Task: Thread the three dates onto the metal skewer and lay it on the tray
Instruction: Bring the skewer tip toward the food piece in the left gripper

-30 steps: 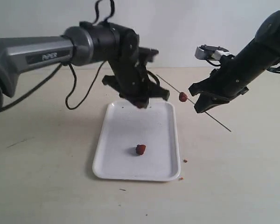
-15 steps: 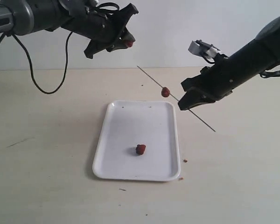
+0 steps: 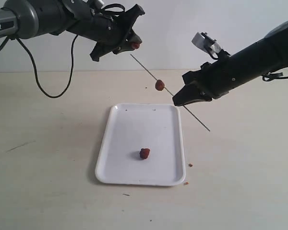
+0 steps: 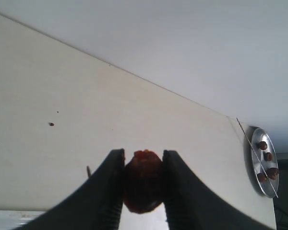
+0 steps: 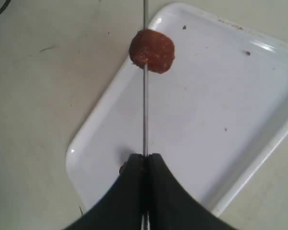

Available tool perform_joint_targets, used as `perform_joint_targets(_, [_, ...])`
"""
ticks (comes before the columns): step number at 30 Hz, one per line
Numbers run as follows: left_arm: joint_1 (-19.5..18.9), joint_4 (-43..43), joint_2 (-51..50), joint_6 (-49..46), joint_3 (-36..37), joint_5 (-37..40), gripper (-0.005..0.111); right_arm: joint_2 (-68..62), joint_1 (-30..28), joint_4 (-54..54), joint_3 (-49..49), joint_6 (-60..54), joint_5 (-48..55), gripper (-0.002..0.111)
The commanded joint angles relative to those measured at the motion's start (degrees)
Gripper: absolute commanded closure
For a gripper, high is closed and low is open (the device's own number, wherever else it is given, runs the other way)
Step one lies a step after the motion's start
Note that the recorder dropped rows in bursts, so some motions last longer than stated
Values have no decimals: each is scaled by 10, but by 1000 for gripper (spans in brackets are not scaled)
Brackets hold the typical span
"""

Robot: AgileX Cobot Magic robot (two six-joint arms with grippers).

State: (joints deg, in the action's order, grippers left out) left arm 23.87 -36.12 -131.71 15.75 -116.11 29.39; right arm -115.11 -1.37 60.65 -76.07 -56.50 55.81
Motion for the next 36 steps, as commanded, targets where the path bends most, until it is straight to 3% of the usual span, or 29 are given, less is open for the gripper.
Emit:
perform_joint_targets(1, [1, -2, 1, -5, -1, -10, 79, 35, -1, 3, 38, -13, -29, 108])
perform_joint_targets(9, [1, 0, 1, -8, -1, -11, 79, 103, -1, 11, 112, -24, -86, 108])
perform_joint_targets(16, [1, 0, 1, -8, -1, -11, 79, 109, 1, 82, 112, -68, -63, 108])
perform_joint_targets(26, [1, -4, 1, -4, -1, -10, 79, 101, 1, -2, 112, -22, -60, 108])
perform_joint_targets(36, [1, -4, 1, -4, -1, -7, 79, 102, 1, 27, 123, -38, -77, 108])
